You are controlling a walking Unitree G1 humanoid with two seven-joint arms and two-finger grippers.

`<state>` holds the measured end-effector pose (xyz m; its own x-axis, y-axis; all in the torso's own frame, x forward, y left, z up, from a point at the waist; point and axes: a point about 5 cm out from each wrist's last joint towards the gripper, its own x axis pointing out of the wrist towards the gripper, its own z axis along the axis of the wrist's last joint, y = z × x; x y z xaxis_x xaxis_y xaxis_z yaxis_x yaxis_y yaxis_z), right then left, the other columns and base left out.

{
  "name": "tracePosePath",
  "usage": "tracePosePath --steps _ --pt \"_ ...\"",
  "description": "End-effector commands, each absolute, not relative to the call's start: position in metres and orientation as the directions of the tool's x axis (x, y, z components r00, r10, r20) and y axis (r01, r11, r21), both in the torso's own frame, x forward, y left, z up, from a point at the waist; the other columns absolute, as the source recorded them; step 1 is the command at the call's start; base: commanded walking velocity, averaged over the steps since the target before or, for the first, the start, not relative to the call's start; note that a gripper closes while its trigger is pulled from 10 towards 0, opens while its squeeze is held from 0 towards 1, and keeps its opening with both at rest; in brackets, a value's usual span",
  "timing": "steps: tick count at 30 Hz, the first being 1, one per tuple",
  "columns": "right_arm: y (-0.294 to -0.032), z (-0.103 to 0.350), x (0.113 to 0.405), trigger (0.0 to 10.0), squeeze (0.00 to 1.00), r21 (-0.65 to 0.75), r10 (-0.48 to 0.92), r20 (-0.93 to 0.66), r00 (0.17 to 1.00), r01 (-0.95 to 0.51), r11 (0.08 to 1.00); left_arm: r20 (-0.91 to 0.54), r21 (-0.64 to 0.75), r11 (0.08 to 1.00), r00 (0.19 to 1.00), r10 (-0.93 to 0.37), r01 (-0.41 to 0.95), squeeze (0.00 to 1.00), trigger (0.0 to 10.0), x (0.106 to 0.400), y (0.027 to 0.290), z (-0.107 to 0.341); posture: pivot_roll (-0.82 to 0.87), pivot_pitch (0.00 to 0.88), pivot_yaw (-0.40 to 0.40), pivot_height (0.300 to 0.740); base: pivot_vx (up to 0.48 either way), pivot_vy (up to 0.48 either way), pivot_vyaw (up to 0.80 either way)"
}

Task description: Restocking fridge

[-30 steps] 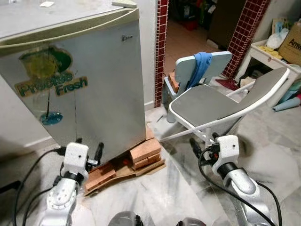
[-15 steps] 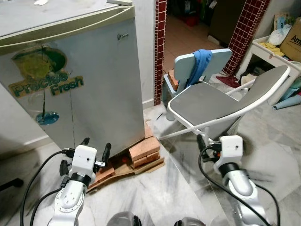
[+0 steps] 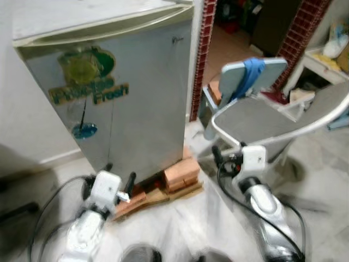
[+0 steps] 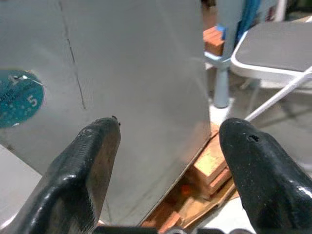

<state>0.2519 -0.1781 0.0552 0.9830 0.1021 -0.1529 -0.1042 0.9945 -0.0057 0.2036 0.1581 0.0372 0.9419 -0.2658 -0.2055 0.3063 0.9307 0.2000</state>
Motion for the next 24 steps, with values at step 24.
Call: tracePosePath --steps 24 --pt "-0.1743 0.0612 0.2605 10.0 0.00 0.013 0.104 -0.119 0.987 -0.104 0.995 -0.221 0.242 0.933 0.951 -0.215 0.267 0.00 10.0 0.2040 0.1697 0.0366 0.10 0.000 0.006 0.740 -0.077 0.423 -0.46"
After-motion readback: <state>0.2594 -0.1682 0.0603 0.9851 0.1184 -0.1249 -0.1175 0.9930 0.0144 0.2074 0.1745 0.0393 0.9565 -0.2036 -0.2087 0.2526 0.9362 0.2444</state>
